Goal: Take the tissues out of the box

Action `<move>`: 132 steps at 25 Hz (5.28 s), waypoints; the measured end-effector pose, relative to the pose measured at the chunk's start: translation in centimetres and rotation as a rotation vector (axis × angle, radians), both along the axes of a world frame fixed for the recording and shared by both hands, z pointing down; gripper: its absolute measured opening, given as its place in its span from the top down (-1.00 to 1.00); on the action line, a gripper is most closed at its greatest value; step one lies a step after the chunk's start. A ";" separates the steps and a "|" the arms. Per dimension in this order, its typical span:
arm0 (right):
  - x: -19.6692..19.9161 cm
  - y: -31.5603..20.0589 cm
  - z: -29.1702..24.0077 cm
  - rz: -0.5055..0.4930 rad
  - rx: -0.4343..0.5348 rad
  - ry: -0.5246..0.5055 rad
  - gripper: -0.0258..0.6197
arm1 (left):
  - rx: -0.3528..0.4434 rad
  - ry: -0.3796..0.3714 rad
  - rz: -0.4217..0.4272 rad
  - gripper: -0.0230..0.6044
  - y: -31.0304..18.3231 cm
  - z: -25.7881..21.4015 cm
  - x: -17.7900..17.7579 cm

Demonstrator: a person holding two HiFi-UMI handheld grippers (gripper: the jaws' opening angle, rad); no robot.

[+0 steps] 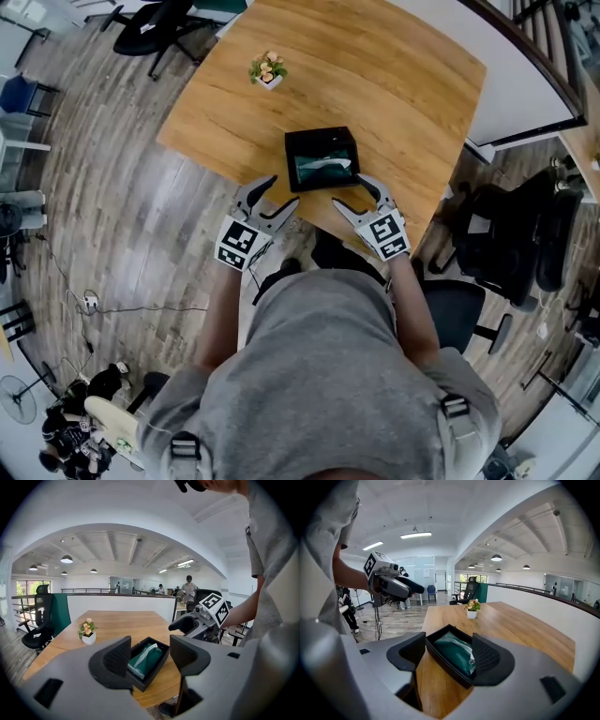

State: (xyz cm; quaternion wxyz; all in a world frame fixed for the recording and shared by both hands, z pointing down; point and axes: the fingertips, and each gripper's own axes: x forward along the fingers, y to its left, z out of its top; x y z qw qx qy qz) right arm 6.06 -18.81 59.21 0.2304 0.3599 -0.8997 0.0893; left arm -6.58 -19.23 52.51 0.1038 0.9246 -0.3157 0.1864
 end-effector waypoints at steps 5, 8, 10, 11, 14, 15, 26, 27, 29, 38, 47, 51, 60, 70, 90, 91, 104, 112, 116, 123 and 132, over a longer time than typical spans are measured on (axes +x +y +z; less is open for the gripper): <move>-0.4 -1.5 1.1 -0.075 -0.034 0.008 -0.06 | -0.002 -0.016 -0.051 0.06 -0.9 0.5 0.2; -0.8 -2.4 1.6 -0.130 -0.039 0.026 -0.06 | -0.019 -0.019 -0.089 0.06 -1.1 0.8 0.1; -1.0 -3.1 2.2 -0.168 -0.038 0.046 -0.06 | -0.029 -0.029 -0.115 0.06 -1.3 1.3 -0.2; -1.1 -3.4 2.6 -0.186 -0.039 0.056 -0.06 | -0.031 -0.032 -0.127 0.06 -1.4 1.5 -0.2; -1.3 -4.1 3.7 -0.243 -0.043 0.089 -0.06 | -0.037 -0.029 -0.161 0.06 -1.6 1.6 -0.2; -1.4 -4.2 4.1 -0.264 -0.045 0.105 -0.06 | -0.038 -0.029 -0.173 0.06 -1.6 1.6 -0.2; -2.2 -5.4 7.2 -0.418 -0.030 0.233 -0.06 | -0.037 -0.045 -0.251 0.07 -1.5 2.7 -0.9; -2.3 -5.5 7.4 -0.428 -0.029 0.242 -0.06 | -0.040 -0.044 -0.251 0.07 -1.4 2.8 -0.9; -2.7 -5.6 7.9 -0.452 -0.025 0.268 -0.05 | -0.045 -0.040 -0.252 0.07 -1.2 2.9 -1.0; -4.3 -6.0 9.5 -0.541 -0.012 0.362 0.02 | -0.070 -0.014 -0.267 0.08 -0.8 4.5 -2.2; -5.5 -6.7 11.5 -0.564 -0.077 0.384 0.04 | -0.086 -0.011 -0.256 0.08 -1.8 5.2 -3.3; -5.7 -6.9 12.1 -0.574 -0.086 0.405 0.10 | -0.105 -0.013 -0.251 0.08 -1.7 5.7 -3.6; -6.1 -6.6 13.1 -0.624 -0.079 0.462 0.30 | -0.107 -0.015 -0.258 0.09 -2.2 6.0 -4.3; -6.3 -6.4 13.6 -0.668 -0.078 0.500 0.57 | -0.113 -0.024 -0.277 0.10 -2.0 6.2 -5.1; -5.9 -6.5 12.1 -0.690 0.007 0.516 0.84 | -0.080 -0.057 -0.289 0.14 -1.1 5.2 -4.4; -6.0 -6.5 11.9 -0.692 0.014 0.516 0.84 | -0.078 -0.059 -0.290 0.14 -1.0 5.0 -4.4; -5.7 -6.0 9.4 -0.669 0.079 0.469 0.87 | -0.050 -0.088 -0.285 0.15 0.8 3.2 -3.5; -5.0 -5.4 8.0 -0.651 0.115 0.451 0.88 | -0.027 -0.103 -0.266 0.15 1.3 2.5 -1.9; -4.5 -5.2 7.0 -0.612 0.146 0.410 0.88 | -0.015 -0.108 -0.260 0.15 1.6 2.1 -1.3; -3.9 -5.2 4.6 -0.519 0.189 0.342 0.89 | 0.018 -0.108 -0.259 0.15 2.3 0.7 -1.2; -3.2 -4.9 1.7 -0.430 0.224 0.331 0.89 | 0.063 -0.090 -0.236 0.15 1.6 -1.1 -1.6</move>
